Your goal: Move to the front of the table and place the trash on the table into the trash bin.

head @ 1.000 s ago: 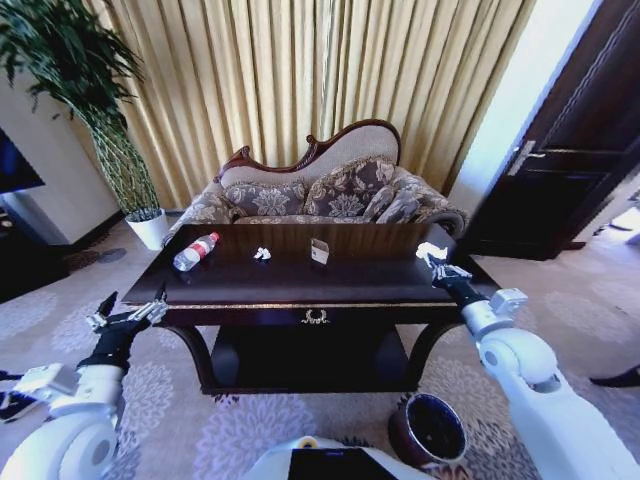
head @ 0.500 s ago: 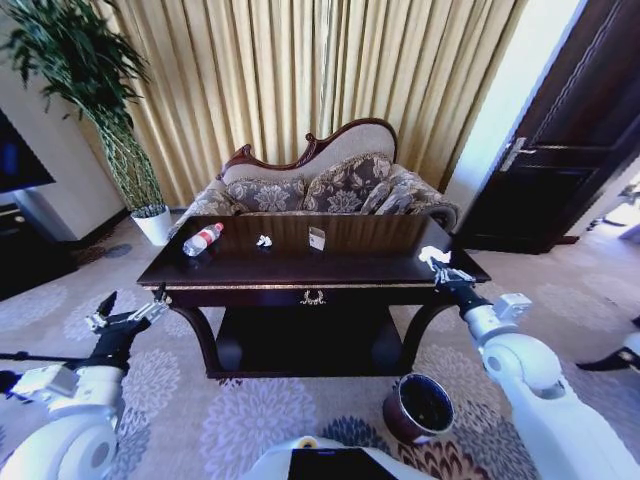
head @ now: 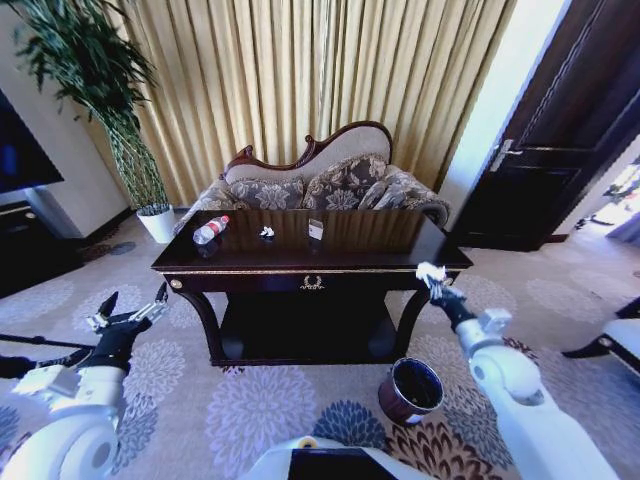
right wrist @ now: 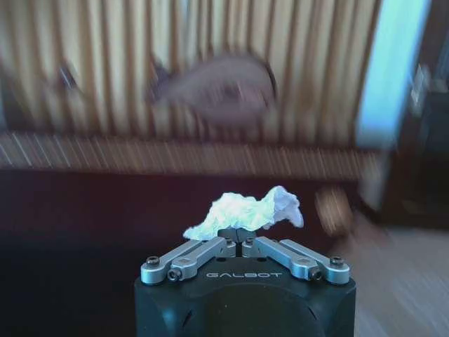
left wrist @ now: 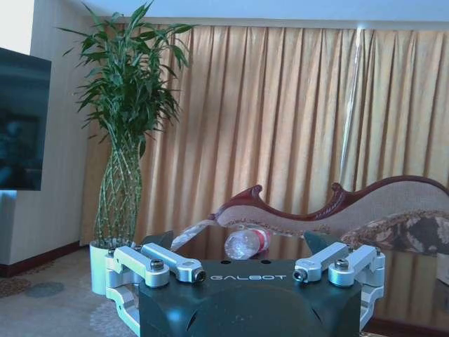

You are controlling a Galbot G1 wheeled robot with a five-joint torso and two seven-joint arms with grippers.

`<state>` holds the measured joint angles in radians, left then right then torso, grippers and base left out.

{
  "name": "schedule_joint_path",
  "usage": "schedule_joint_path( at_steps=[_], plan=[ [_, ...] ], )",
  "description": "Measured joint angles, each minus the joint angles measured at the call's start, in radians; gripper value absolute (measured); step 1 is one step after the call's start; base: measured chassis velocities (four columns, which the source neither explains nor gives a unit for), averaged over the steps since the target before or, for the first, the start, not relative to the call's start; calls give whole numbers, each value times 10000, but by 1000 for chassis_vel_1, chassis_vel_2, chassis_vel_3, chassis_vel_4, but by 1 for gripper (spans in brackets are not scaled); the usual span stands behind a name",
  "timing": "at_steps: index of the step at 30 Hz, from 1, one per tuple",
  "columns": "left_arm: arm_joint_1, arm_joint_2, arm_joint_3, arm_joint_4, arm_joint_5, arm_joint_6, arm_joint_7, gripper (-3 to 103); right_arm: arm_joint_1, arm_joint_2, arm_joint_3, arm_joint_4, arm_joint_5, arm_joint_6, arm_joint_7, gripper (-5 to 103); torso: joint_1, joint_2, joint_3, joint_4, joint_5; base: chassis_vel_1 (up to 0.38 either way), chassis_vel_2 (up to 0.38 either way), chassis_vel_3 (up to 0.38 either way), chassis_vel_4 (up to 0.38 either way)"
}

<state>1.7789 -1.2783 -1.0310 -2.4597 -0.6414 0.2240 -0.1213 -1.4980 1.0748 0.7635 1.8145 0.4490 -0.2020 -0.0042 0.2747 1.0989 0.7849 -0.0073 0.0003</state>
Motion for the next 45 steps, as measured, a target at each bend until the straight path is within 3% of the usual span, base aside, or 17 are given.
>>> schedule_joint_path(
  at_steps=[6, 8, 15, 29, 32, 33, 35, 42, 45],
  plan=[
    [-18, -18, -129, 103, -17, -28, 90, 100, -113, 429, -209, -2195, -916, 615, -108, 0, -4, 2, -3, -4, -3, 0, 0, 0, 0],
    [-41, -36, -110, 135, -28, -40, 100, 100, 396, 630, -390, -3958, -1353, 1115, -113, 0, -9, 4, -4, -3, -5, 0, 0, 0, 0],
    [-43, -52, -70, 157, -29, -50, 115, 100, 1508, 896, -611, -6703, -1942, 1811, -119, 0, -5, 3, -3, 1, -4, 0, 0, 0, 0],
    [5, -87, -84, 145, -27, -86, 149, 100, 1992, 1205, -716, -7984, -2494, 2378, -454, -2, -6, 3, -3, -1, -6, 0, 0, 0, 0],
    [5, -38, -104, 93, -38, -92, 148, 100, 1974, 1220, -693, -7920, -2753, 2378, -465, 14, -6, 4, -3, -2, -5, 0, 0, 0, 0],
    [5, -38, -104, 93, -38, -92, 148, 100, 1974, 1220, -693, -7920, -2753, 2378, -465, 14, -6, 4, -3, -2, -5, 0, 0, 0, 0],
    [13, -34, -111, 94, -40, -105, 147, 100, 1963, 1239, -663, -7825, -2758, 2378, -465, 25, -6, 4, -3, -1, -6, 0, 0, 0, 0],
    [24, -72, -104, 119, -40, -138, 148, 100, 1951, 1225, -634, -7769, -2724, 2377, -466, 46, -6, 4, -3, -1, -4, 0, 0, 0, 0],
    [1, -89, -82, 153, -41, -148, 157, 100, 1938, 1137, -628, -7720, -2697, 2353, -467, 62, -6, 4, -3, -1, -5, 0, 0, 0, 0]
  ],
)
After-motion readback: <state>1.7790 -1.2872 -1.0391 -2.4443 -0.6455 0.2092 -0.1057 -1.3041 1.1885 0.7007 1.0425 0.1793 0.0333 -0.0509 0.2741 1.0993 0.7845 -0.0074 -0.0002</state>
